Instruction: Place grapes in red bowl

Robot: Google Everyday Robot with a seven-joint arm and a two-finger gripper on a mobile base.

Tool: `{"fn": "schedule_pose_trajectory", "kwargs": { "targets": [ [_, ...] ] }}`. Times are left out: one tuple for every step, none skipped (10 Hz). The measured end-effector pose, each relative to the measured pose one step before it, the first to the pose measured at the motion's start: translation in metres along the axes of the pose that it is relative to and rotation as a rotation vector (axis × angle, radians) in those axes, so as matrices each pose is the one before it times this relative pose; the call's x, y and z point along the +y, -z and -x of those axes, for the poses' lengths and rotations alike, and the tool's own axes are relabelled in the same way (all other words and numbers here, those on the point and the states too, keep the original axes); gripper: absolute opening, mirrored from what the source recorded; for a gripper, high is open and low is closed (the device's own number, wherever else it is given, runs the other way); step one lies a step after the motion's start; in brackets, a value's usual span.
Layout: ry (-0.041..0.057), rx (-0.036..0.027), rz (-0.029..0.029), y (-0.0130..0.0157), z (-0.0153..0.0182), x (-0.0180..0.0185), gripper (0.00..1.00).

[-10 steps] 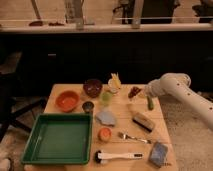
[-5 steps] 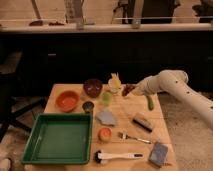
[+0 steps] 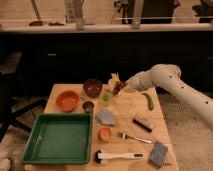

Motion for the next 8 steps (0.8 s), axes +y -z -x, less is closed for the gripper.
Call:
{"fn": "schedule_pose_trajectory", "kwargs": {
  "targets": [
    [0.02342, -0.00526, 0.0137, -0.00484, 0.00936, 0.00403, 0.0],
    [0.03258, -0.00499, 0.01883, -0.00687, 0.01204, 0.00566, 0.0],
    [0.03376, -0.00451, 0.02226, -0.00806, 0.01224, 0.00587, 0.0],
    [0.03057, -0.00489, 0.02325, -0.00911, 0.01188, 0.0046, 0.0],
    [0.02741, -0.00644, 0.02536, -0.01034, 0.01174, 0.00317, 0.0],
    [0.02087, -0.00722, 0.02392, -0.00977, 0.00986, 0.00089, 0.0],
    [0.01251, -0.00916, 0.02451, -0.01059, 0.00824, -0.00126, 0.0],
    [0.00306, -0.00334, 0.01041, -0.00392, 0.0025, -0.00111, 0.0]
  ]
}}
